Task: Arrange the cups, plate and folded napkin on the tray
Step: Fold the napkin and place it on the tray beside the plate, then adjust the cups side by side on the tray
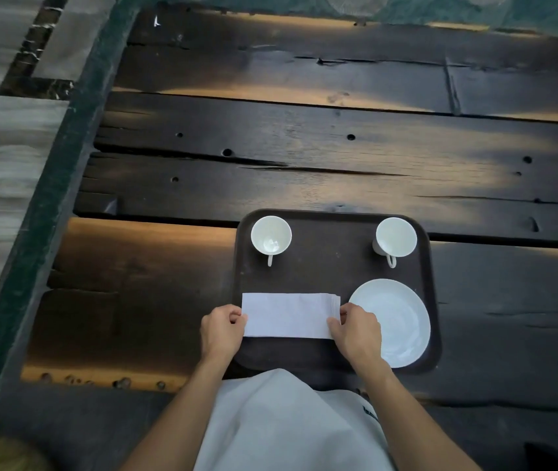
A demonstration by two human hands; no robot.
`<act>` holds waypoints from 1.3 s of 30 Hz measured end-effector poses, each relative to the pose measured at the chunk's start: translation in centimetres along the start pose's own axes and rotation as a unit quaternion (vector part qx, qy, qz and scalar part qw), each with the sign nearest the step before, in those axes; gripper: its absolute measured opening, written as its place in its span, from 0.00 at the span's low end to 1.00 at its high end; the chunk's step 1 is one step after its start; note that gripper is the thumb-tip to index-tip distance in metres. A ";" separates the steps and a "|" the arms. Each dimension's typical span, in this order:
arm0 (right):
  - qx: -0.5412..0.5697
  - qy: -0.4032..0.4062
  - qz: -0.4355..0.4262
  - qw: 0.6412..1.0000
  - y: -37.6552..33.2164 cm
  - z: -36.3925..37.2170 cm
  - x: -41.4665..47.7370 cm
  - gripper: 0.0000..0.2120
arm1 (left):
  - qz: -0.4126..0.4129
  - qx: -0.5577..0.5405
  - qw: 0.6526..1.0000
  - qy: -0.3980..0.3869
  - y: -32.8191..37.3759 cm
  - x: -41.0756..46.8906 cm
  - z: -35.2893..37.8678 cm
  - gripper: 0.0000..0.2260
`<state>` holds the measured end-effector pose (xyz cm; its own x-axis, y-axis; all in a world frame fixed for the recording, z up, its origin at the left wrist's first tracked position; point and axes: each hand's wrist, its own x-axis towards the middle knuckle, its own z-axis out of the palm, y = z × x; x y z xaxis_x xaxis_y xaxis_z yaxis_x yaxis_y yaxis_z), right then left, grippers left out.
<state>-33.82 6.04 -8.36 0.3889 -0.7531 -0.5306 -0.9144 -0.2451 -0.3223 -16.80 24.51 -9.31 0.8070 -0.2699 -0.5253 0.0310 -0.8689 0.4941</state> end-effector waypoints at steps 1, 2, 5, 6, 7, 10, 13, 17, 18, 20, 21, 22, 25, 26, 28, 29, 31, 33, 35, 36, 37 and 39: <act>0.001 -0.001 0.001 1.000 0.1 0.0 0.0 0.07 | 0.002 0.000 1.000 0.004 -0.1 0.0 0.1 0.04; 0.002 -0.002 0.002 1.000 0.2 0.0 0.0 0.07 | 0.003 -0.001 1.000 0.008 -0.1 -0.1 0.3 0.05; 0.001 -0.002 -0.001 1.000 0.5 0.0 0.1 0.07 | 0.003 0.005 1.000 0.018 0.2 -0.3 0.4 0.05; 0.002 0.000 -0.001 1.000 0.5 0.0 0.1 0.07 | 0.001 0.009 1.000 0.020 0.3 -0.3 0.3 0.05; 0.003 0.004 0.000 1.000 0.5 0.0 0.1 0.07 | -0.002 0.013 1.000 0.022 0.4 -0.3 0.3 0.05; 0.006 0.017 0.002 1.000 0.4 0.0 0.1 0.07 | 0.000 0.035 0.999 0.030 0.6 -0.5 0.0 0.06; 0.015 0.031 0.000 0.999 0.4 0.0 0.1 0.09 | 0.060 0.091 0.993 0.038 0.8 -0.7 -0.1 0.09; 0.041 0.005 -0.097 0.994 0.1 0.6 -0.3 0.18 | 0.233 0.214 0.949 -0.016 0.9 -1.0 0.1 0.23; 0.031 -0.016 -0.131 0.991 -0.1 0.8 -0.4 0.22 | 0.265 0.244 0.932 -0.037 1.0 -1.0 0.3 0.27; -0.015 -0.053 -0.181 0.982 -0.4 1.2 -0.4 0.28 | 0.292 0.307 0.903 -0.071 1.1 -0.9 0.8 0.31; -0.034 -0.064 -0.196 0.978 -0.4 1.4 -0.4 0.29 | 0.291 0.337 0.892 -0.082 0.9 -0.7 0.9 0.33; -0.047 -0.070 -0.204 0.975 -0.4 1.4 -0.3 0.30 | 0.282 0.360 0.884 -0.092 0.7 -0.6 0.9 0.33; -0.073 -0.078 -0.204 0.973 0.0 1.3 0.0 0.31 | 0.262 0.401 0.869 -0.123 0.1 0.1 0.2 0.30; -0.084 -0.081 -0.204 0.972 0.1 1.3 0.0 0.32 | 0.266 0.416 0.860 -0.130 -0.1 0.2 0.1 0.29; -0.100 -0.084 -0.210 0.969 0.2 1.2 0.0 0.32 | 0.281 0.440 0.841 -0.141 -0.3 0.6 -0.3 0.29; -0.103 -0.085 -0.213 0.968 0.2 1.2 0.0 0.32 | 0.287 0.445 0.836 -0.146 -0.3 0.8 -0.5 0.29; -0.100 -0.088 -0.215 0.967 0.2 1.1 0.0 0.32 | 0.295 0.450 0.829 -0.154 -0.3 1.1 -0.8 0.29; -0.095 -0.092 -0.214 0.968 0.3 0.9 0.0 0.32 | 0.297 0.452 0.826 -0.158 -0.3 1.2 -0.8 0.30; -0.089 -0.094 -0.212 0.969 0.4 0.8 0.1 0.32 | 0.292 0.451 0.828 -0.161 -0.4 1.1 -0.7 0.31; -0.086 -0.097 -0.207 0.970 0.4 0.8 0.1 0.32 | 0.289 0.449 0.830 -0.163 -0.4 1.2 -0.7 0.31; -0.083 -0.101 -0.201 0.971 0.3 0.8 0.1 0.32 | 0.289 0.447 0.831 -0.163 -0.4 1.2 -0.6 0.31; -0.081 -0.108 -0.186 0.973 0.0 0.6 0.2 0.32 | 0.294 0.442 0.833 -0.152 -0.2 1.1 -0.5 0.31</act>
<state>-33.68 6.27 -8.95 0.6953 -0.4517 -0.5591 -0.7046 -0.5821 -0.4059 -15.59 24.57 -9.62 0.3378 -0.7334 -0.5900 -0.8730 -0.4784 0.0948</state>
